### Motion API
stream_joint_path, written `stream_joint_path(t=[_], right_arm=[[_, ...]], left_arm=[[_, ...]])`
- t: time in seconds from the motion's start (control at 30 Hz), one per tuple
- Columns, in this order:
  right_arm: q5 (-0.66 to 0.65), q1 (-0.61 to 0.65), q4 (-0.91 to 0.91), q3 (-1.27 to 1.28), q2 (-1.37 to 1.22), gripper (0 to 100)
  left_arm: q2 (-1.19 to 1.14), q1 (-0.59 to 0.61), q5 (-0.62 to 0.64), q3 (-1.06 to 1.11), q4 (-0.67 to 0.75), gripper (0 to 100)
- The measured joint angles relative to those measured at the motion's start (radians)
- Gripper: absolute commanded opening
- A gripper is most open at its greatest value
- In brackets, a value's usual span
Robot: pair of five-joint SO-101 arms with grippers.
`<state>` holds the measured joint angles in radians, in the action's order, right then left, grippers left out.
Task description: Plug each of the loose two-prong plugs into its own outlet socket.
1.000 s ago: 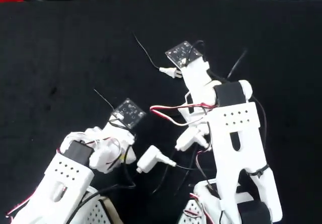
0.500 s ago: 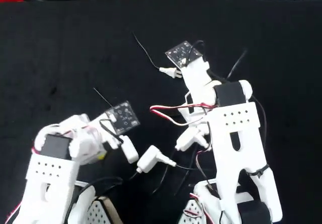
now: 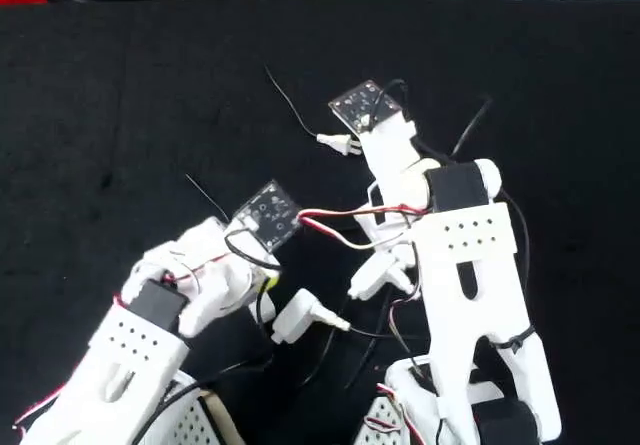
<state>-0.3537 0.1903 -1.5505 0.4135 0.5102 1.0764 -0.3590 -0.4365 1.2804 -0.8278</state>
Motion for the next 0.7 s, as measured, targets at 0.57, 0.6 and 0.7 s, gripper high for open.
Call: stream_joint_path(t=[0.57, 0.6, 0.7], right_arm=[[0.000, 0.000, 0.002, 0.000, -0.005, 5.1], [0.000, 0.000, 0.002, 0.000, -0.005, 5.1], [0.000, 0.000, 0.002, 0.000, -0.005, 5.1]], left_arm=[[0.000, 0.293, -0.180, -0.114, -0.311, 23], [0.000, 0.293, -0.190, -0.157, -0.350, 24], [0.000, 0.293, -0.327, -0.267, -0.457, 24]])
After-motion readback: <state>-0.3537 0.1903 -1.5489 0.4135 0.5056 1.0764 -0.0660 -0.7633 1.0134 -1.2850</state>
